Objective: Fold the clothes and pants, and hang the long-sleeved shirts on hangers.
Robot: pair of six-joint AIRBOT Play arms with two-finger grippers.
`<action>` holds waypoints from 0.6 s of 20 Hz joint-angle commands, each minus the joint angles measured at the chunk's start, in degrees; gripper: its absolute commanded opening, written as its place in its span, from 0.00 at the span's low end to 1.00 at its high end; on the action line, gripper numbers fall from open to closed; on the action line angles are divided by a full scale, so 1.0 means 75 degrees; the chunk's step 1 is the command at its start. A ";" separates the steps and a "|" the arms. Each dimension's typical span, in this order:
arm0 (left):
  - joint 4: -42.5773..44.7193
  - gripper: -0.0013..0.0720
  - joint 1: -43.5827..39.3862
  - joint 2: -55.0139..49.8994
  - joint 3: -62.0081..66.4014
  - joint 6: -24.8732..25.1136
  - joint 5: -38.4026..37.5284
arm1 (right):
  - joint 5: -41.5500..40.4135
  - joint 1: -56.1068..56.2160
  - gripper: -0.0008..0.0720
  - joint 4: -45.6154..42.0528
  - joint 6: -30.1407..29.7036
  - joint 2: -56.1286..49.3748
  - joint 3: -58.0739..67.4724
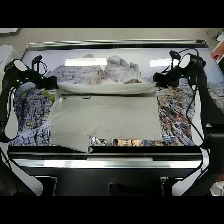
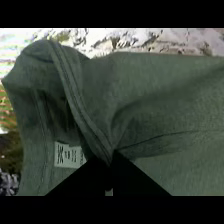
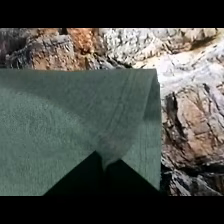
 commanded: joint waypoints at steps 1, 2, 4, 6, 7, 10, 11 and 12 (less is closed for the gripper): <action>0.0256 0.04 0.0029 -0.0009 -0.0047 -0.0119 -0.1090 | 0.0752 0.0009 0.05 -0.0114 0.0265 -0.0198 -0.0099; 0.0306 0.04 0.0032 -0.0009 -0.0079 -0.0134 -0.1180 | 0.0921 0.0026 0.05 -0.0117 0.0262 -0.0321 -0.0099; 0.0309 0.04 0.0029 -0.0012 -0.0239 -0.0131 -0.1268 | 0.1087 0.0026 0.05 -0.0108 0.0262 -0.0525 -0.0099; 0.0306 0.04 0.0026 -0.0026 -0.0452 -0.0131 -0.1271 | 0.1119 0.0023 0.05 -0.0117 0.0268 -0.0670 -0.0099; 0.0309 0.04 0.0012 -0.0058 -0.0542 -0.0131 -0.1279 | 0.1116 0.0023 0.05 -0.0117 0.0277 -0.0726 -0.0099; 0.0300 0.04 -0.0070 -0.0210 -0.0755 -0.0131 -0.1326 | 0.1224 0.0026 0.05 -0.0117 0.0437 -0.0921 -0.0099; 0.0300 0.04 -0.0117 -0.0259 -0.0804 -0.0131 -0.1320 | 0.1306 0.0023 0.05 -0.0117 0.0437 -0.0997 -0.0099; 0.0286 0.04 -0.0157 -0.0309 -0.0833 -0.0134 -0.1320 | 0.1413 0.0023 0.05 -0.0117 0.0437 -0.1078 -0.0099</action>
